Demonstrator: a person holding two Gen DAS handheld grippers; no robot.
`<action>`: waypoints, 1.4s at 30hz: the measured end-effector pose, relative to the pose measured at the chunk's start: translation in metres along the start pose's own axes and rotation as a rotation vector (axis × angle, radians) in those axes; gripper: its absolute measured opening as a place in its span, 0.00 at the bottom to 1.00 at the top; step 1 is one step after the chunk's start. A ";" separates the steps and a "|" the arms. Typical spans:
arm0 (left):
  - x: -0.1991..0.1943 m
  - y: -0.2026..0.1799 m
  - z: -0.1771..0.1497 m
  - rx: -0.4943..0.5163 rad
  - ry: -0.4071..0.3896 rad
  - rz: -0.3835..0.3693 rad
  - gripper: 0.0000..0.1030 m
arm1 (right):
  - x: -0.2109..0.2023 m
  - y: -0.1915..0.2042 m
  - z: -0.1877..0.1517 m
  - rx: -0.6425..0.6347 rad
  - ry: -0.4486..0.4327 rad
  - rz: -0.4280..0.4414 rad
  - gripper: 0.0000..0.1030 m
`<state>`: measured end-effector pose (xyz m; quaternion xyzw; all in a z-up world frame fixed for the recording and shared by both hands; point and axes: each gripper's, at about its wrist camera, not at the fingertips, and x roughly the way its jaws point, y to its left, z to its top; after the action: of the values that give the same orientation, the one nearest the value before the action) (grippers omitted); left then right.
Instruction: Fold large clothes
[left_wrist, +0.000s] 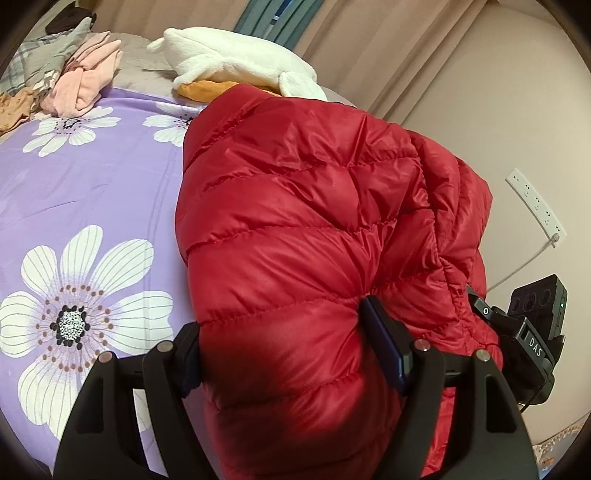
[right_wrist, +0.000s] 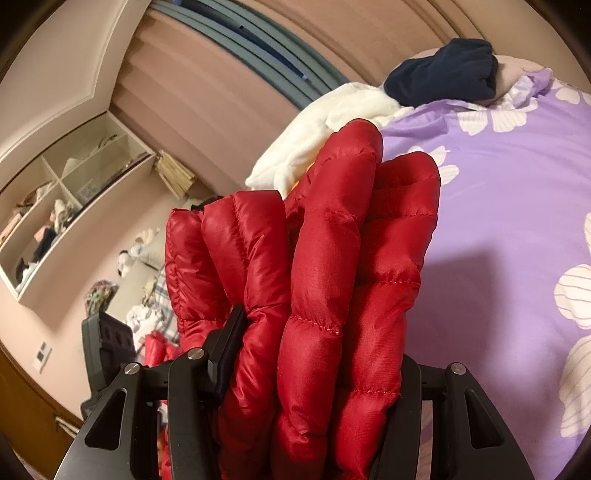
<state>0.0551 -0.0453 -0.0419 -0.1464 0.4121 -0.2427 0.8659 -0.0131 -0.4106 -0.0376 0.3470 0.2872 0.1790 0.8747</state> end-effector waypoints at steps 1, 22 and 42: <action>0.000 0.000 0.000 -0.002 -0.001 0.001 0.73 | 0.002 0.001 0.000 -0.002 0.003 0.001 0.52; -0.009 0.001 -0.002 -0.039 -0.003 0.018 0.73 | 0.018 0.004 0.006 -0.012 0.049 0.014 0.52; -0.007 -0.012 -0.001 -0.059 0.012 0.048 0.73 | 0.029 0.006 0.009 0.004 0.077 0.009 0.52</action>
<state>0.0464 -0.0515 -0.0325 -0.1604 0.4275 -0.2107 0.8644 0.0140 -0.3964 -0.0392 0.3430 0.3195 0.1957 0.8614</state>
